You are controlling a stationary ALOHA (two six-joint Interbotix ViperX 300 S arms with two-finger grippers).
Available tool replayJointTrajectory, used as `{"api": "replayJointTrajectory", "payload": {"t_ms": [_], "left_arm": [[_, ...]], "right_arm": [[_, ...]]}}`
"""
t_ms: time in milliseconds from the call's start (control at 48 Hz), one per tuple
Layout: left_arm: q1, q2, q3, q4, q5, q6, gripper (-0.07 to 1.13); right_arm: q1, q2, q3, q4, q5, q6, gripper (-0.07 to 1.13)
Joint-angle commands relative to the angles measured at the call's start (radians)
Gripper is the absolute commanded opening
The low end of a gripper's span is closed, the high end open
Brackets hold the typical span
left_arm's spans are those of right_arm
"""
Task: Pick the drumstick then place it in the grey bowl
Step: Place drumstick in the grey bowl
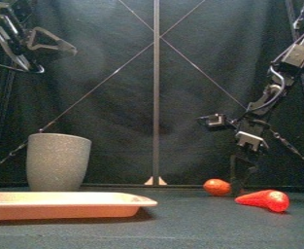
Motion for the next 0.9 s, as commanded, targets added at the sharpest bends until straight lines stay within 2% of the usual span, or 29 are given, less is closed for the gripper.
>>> {"api": "replayJointTrajectory", "payload": {"t_ms": [21,250,438,771,896], "left_arm": [[0.0,0.005,-0.012,0.002,-0.005,0.002,0.0],[0.0,0.005,-0.015,0.005,-0.012,0.002,0.0],[0.002,0.005,-0.021,0.008,-0.014,0.002,0.0],[0.009,0.005,-0.021,0.005,-0.023,0.002,0.0],[0.012,0.005,-0.021,0.005,-0.031,0.002,0.0]], "right_arm": [[0.037,-0.055,-0.078,-0.003,-0.003,-0.003,0.47],[0.124,-0.055,-0.304,-0.077,-0.014,-0.005,0.47],[0.172,0.051,-0.508,-0.152,-0.052,-0.005,0.47],[0.225,0.325,-0.842,-0.167,-0.035,-0.005,0.47],[0.227,0.399,-0.945,-0.166,0.003,-0.005,0.52]]}}
